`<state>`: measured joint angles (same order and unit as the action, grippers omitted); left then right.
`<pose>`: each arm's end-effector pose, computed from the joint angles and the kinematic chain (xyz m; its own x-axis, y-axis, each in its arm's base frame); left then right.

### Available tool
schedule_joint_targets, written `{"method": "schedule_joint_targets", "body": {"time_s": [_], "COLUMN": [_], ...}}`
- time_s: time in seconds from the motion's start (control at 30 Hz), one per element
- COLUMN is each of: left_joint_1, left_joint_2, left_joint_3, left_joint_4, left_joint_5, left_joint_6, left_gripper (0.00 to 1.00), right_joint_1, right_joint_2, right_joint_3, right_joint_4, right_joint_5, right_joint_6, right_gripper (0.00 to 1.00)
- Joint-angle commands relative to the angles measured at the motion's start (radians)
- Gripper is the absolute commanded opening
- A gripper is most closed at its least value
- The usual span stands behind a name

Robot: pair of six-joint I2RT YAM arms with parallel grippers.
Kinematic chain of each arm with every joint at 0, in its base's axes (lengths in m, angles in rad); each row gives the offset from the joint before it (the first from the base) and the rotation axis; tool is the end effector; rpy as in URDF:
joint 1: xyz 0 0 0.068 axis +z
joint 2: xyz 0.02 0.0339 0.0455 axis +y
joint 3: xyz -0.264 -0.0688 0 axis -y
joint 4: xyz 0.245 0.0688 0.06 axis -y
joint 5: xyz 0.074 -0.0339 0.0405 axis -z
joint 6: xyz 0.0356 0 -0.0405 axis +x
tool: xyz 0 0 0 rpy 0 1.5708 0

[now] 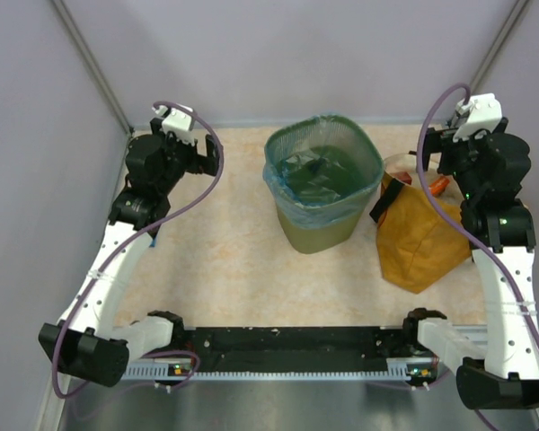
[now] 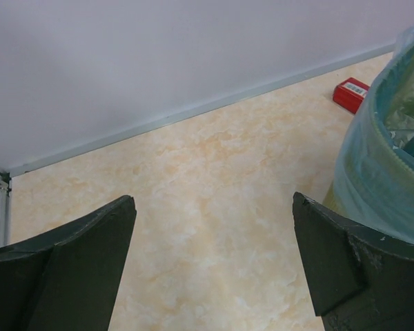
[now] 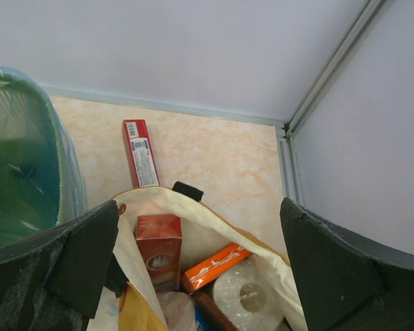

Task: Put the trash bags into the trash bin
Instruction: Reset both arms

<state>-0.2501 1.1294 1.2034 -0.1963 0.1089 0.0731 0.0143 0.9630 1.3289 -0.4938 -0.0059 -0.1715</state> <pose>0.2468 -0.0670 0.4168 -0.0923 0.0985 -0.9908 0.3582 0.9317 0.0593 0.1852 0.0029 0.4599 -0.1222 -0.1724 -0.9774 -0.0416 0.9848 -0.1685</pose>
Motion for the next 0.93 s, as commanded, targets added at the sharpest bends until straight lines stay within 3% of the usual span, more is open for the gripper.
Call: {"method": "schedule_joint_targets", "body": {"time_s": [0.0,0.9], "left_joint_1": [0.014,0.014], "left_joint_2": [-0.036,-0.019], "left_joint_3": [-0.022,-0.042], "left_joint_4": [0.116,0.147], "left_joint_5": [-0.021,0.032], "left_joint_6": [-0.021,-0.053], "left_gripper": [0.99,0.99], "right_joint_1": [-0.004,-0.004], "right_joint_2": [-0.017,-0.007], "right_joint_3": [-0.008,-0.05], "right_joint_4": [0.049,0.086], "right_joint_5": [0.043,0.043], "right_joint_6": [0.01,0.004], "right_gripper": [0.99,0.99]}}
